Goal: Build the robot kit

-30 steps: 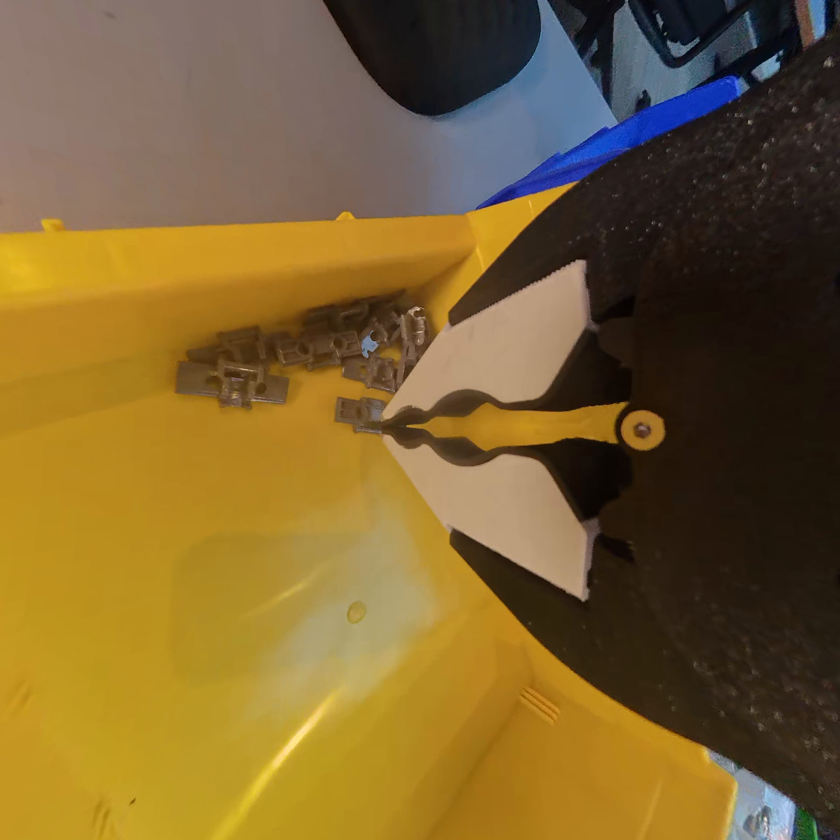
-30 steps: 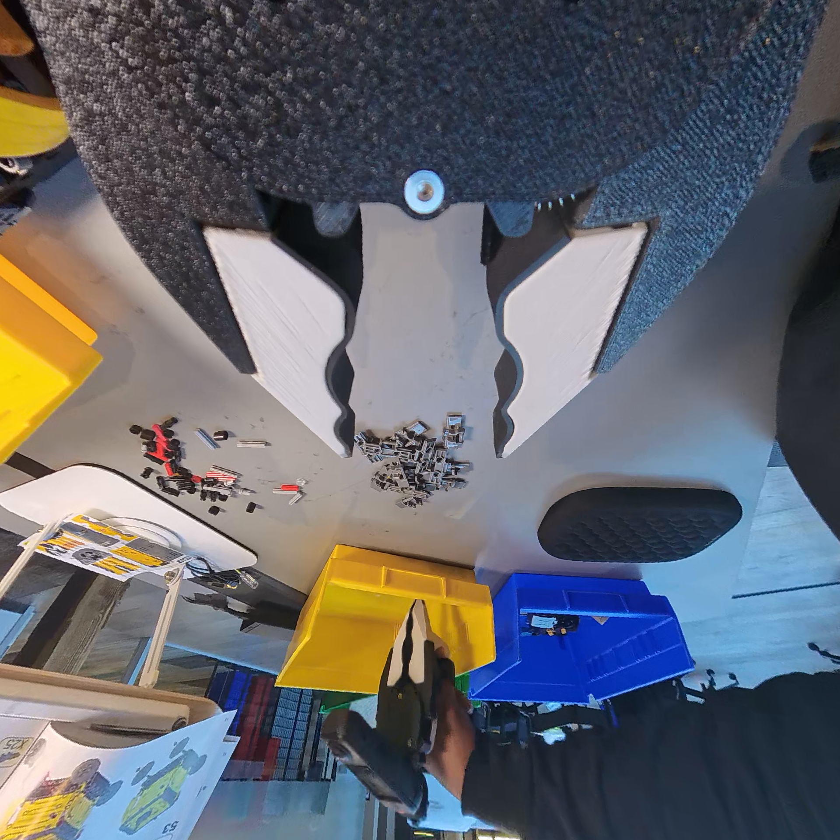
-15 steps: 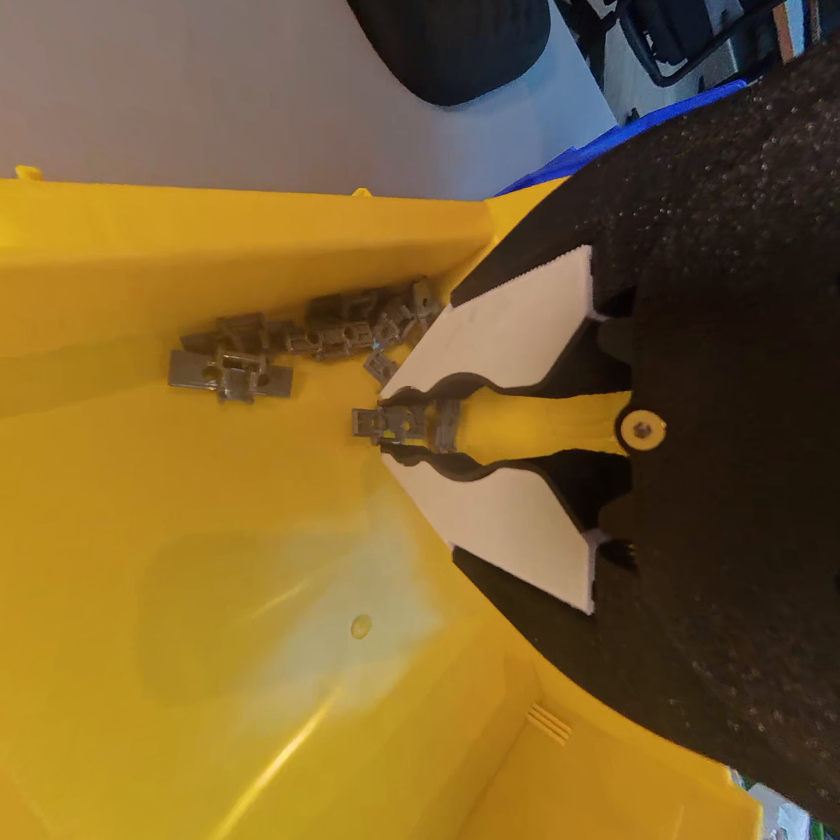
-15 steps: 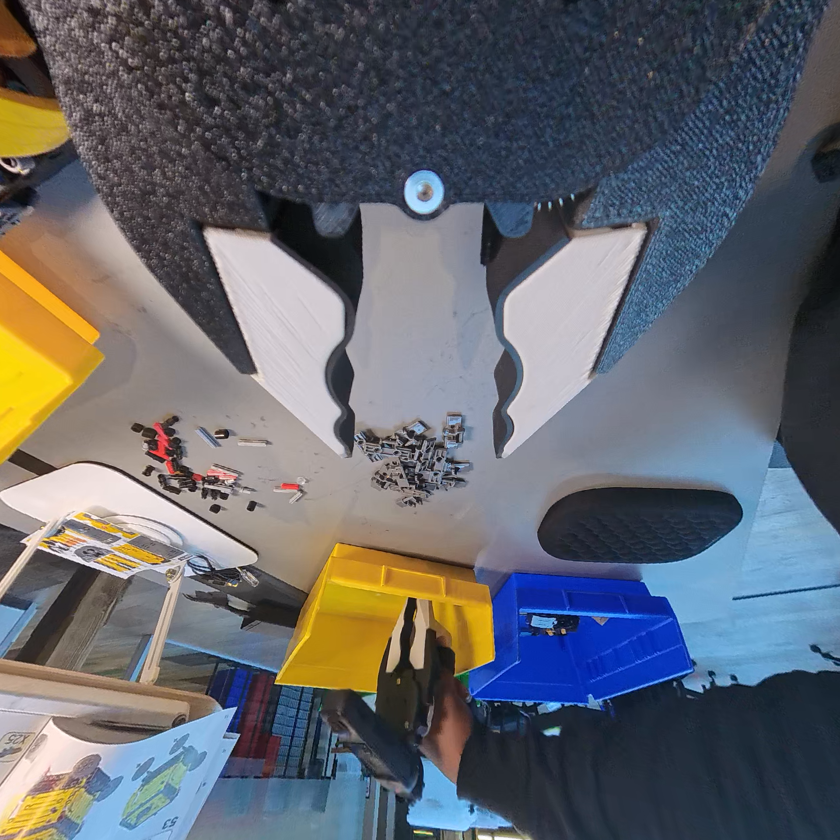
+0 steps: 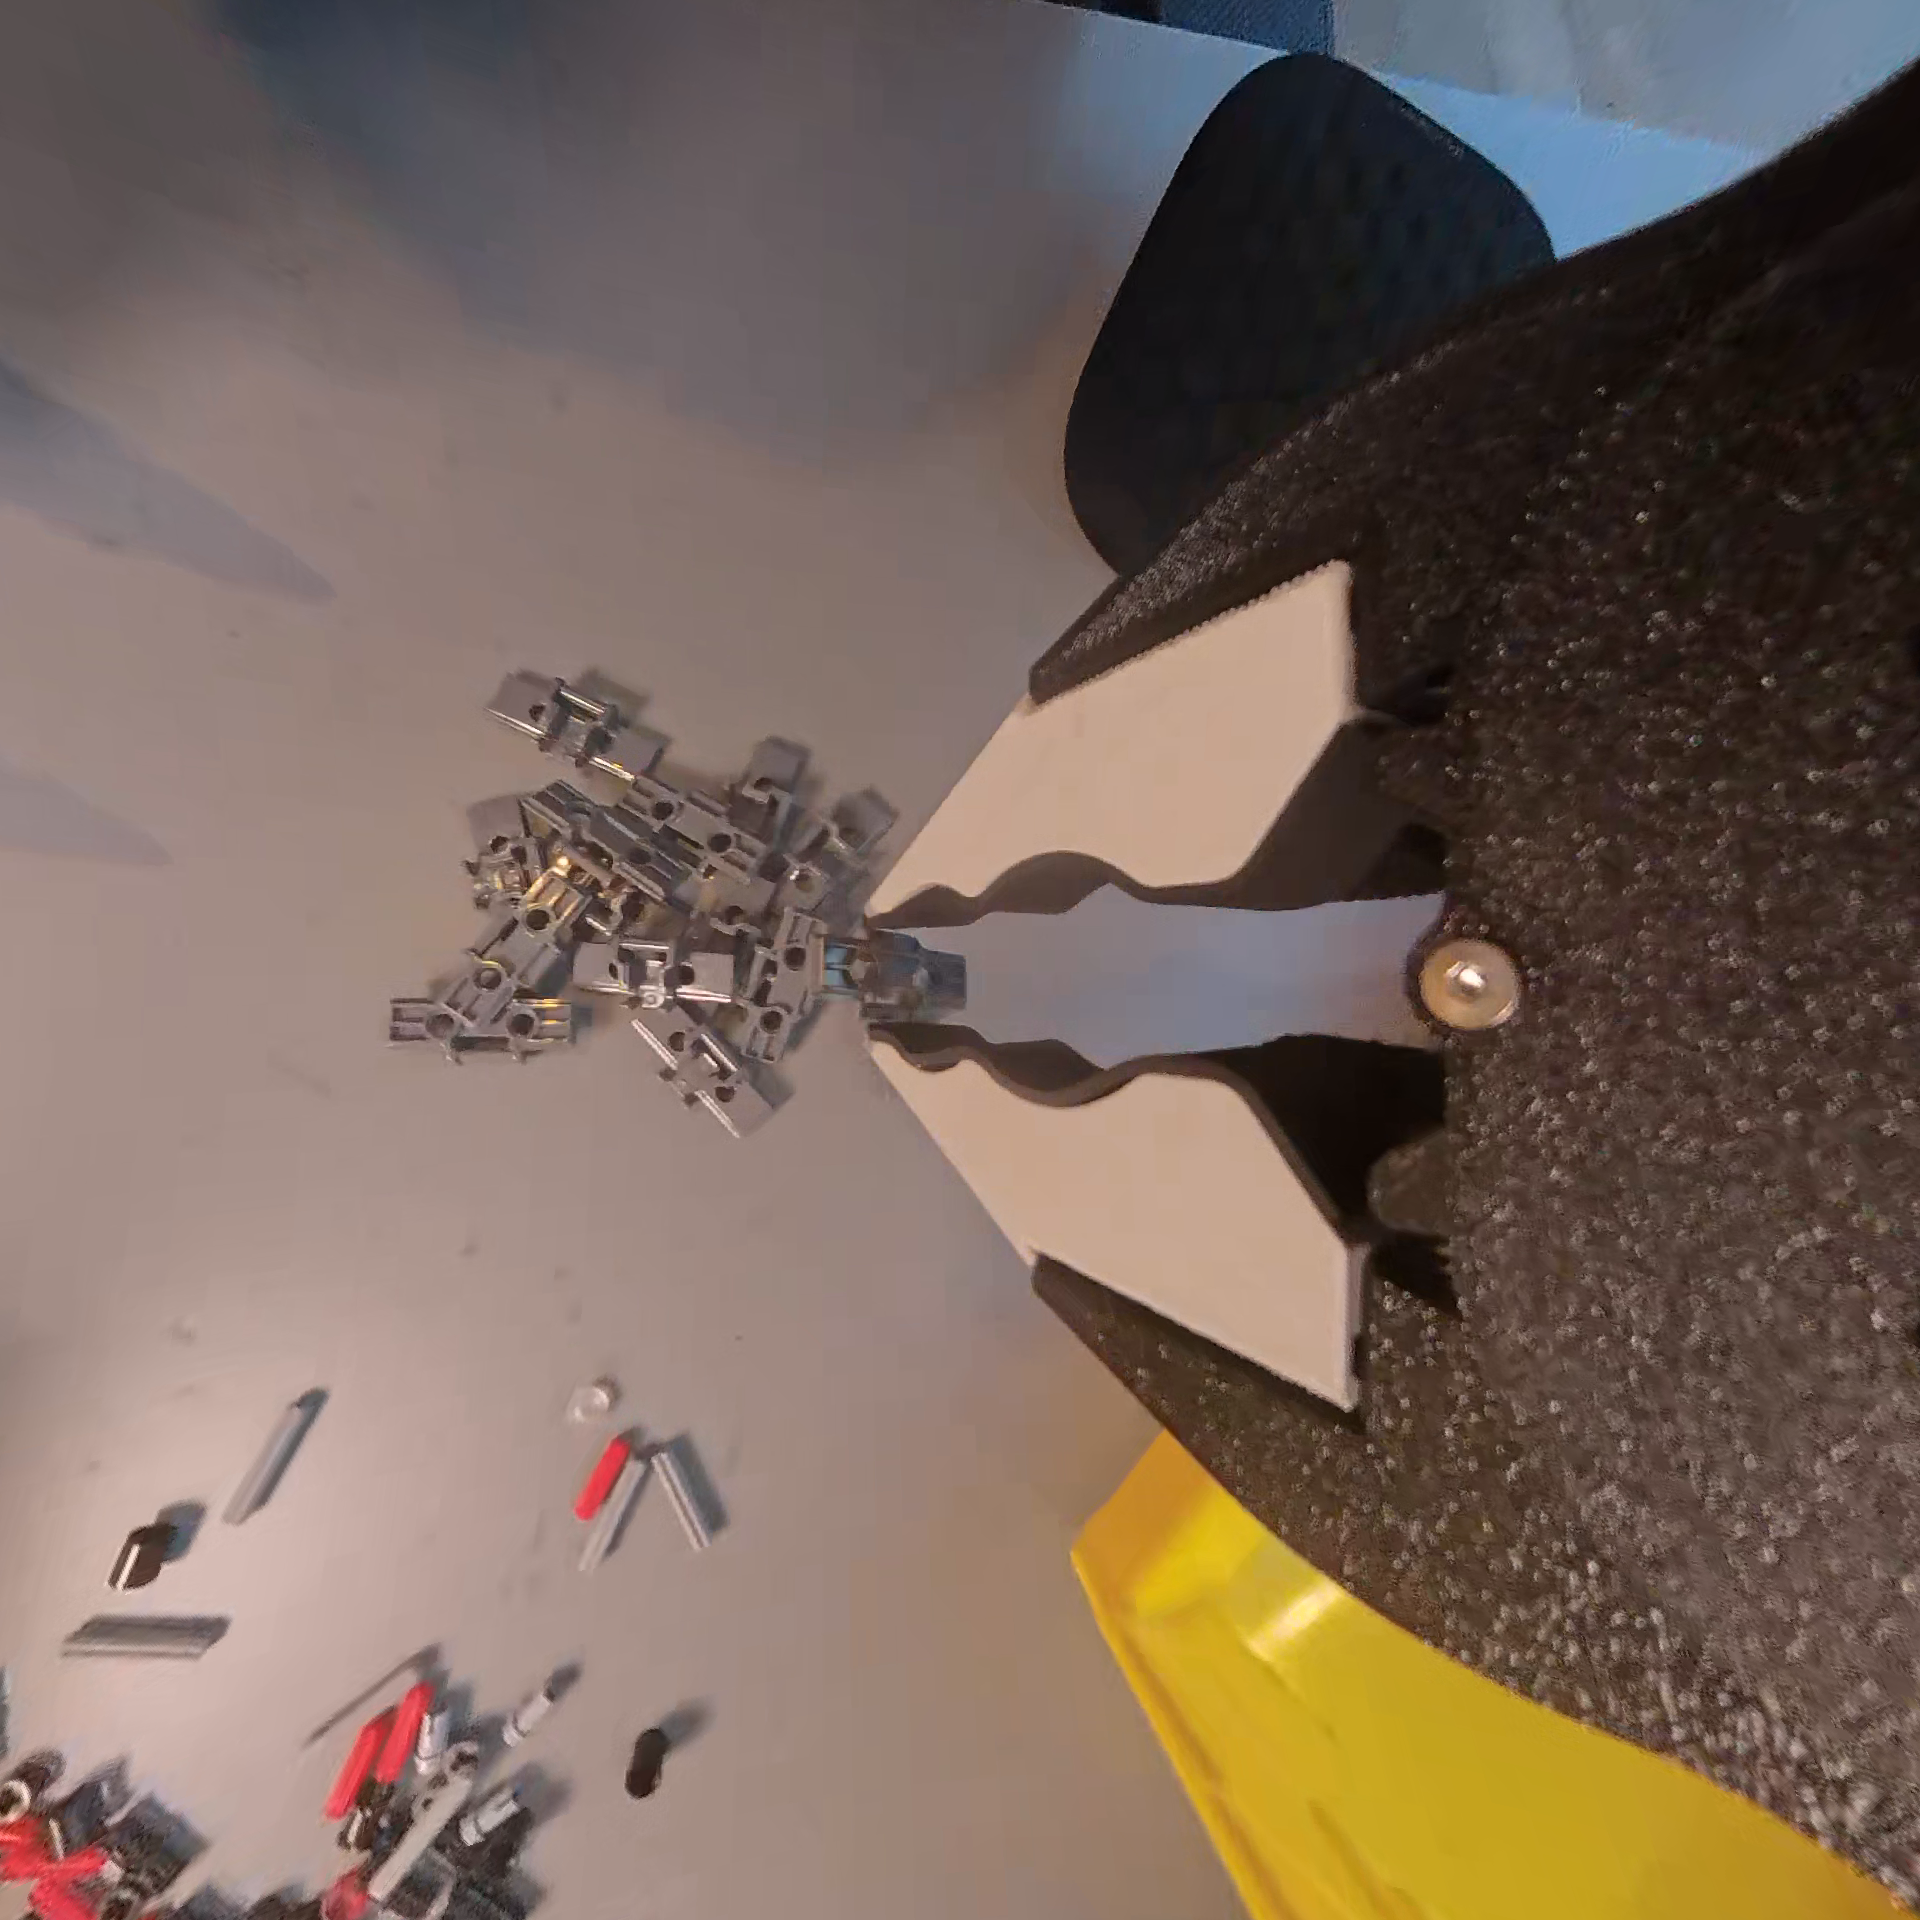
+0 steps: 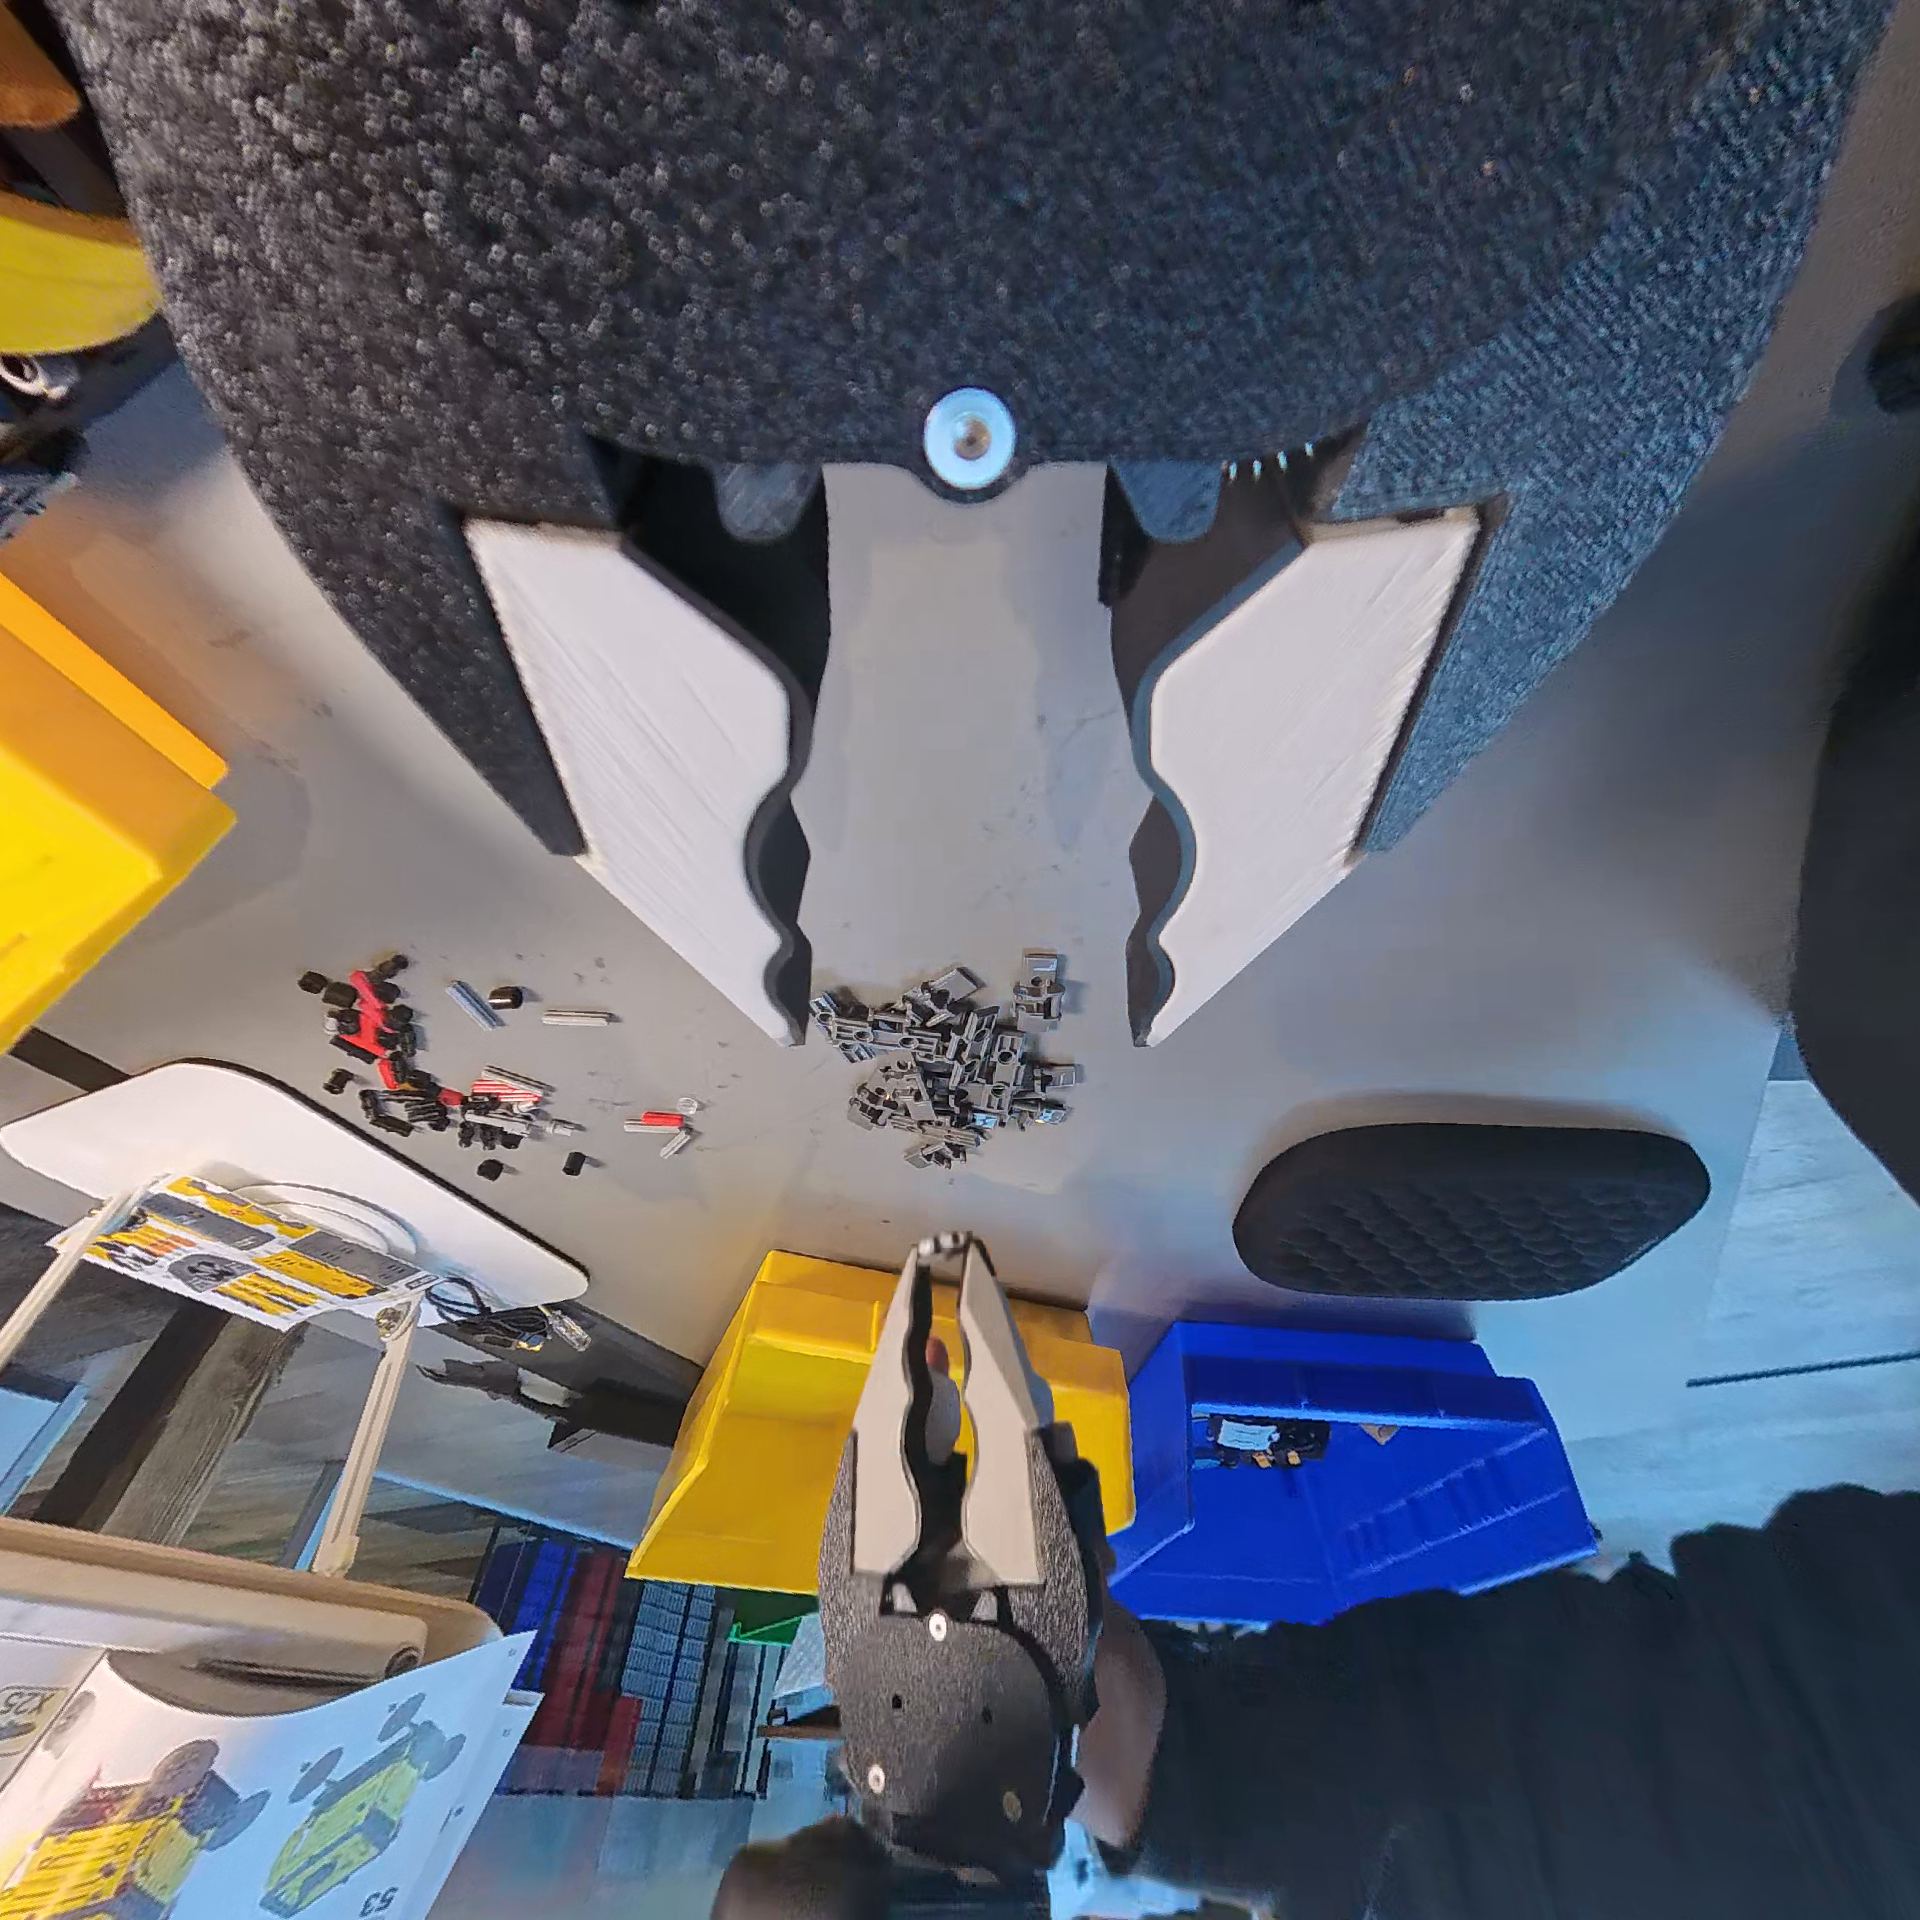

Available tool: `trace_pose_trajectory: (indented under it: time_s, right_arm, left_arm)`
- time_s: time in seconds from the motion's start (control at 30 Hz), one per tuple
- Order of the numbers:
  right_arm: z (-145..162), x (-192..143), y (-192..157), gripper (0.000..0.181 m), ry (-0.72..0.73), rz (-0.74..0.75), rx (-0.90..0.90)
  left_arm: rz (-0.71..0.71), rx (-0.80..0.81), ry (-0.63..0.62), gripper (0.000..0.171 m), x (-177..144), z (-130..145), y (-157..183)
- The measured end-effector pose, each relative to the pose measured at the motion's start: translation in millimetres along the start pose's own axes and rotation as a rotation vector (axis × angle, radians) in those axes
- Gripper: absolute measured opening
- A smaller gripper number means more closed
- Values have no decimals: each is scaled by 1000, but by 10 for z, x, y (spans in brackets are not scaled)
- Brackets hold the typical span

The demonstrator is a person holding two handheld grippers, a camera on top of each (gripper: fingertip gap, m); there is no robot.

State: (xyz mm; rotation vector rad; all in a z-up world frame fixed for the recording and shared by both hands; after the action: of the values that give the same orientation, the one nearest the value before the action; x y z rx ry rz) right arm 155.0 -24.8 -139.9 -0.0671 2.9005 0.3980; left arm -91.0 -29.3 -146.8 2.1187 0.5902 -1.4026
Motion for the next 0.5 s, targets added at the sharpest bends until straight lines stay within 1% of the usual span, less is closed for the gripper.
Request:
trace_pose_trajectory:
  time_s: [0.03, 0.1, 0.17, 0.23, 0.3, 0.4, 0.5]
  right_arm:
    - [-1, -3, 3, 62, 2, 2, 2]
    - [-2, -9, 7, 62, 6, 4, 5]
    - [-5, -11, 9, 62, 8, 4, 5]
    - [-7, -11, 5, 62, 7, 2, 3]
    - [-9, -9, -4, 62, 7, -1, -4]
    - [-8, -5, -14, 62, 3, -6, -10]
    - [-8, -5, -15, 62, 3, -8, -11]
  left_arm:
    - [4, 8, -1, 19, 40, -21, 5]
    - [-1, -2, 9, 21, 14, -47, -34]
    - [-33, -26, 23, 21, -115, -28, -128]
    - [-83, -65, 10, 21, -277, 71, -272]
    - [-151, -120, -29, 23, -434, 253, -476]
    - [-257, -226, -148, 25, -594, 665, -840]
    - [-277, -341, -272, 28, -612, 1098, -1108]
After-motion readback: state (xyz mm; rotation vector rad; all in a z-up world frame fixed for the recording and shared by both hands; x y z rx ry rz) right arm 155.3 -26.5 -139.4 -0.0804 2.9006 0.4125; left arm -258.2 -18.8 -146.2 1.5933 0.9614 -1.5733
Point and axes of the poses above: each gripper's, where its closed fingertips meet, x out along the fingers, z out of its underside, y = z × x across the jaws, the point moved 6 cm from there along -x, back along the fingers, and after that the axes turned 14 degrees about -x, right-handed, at the moved point
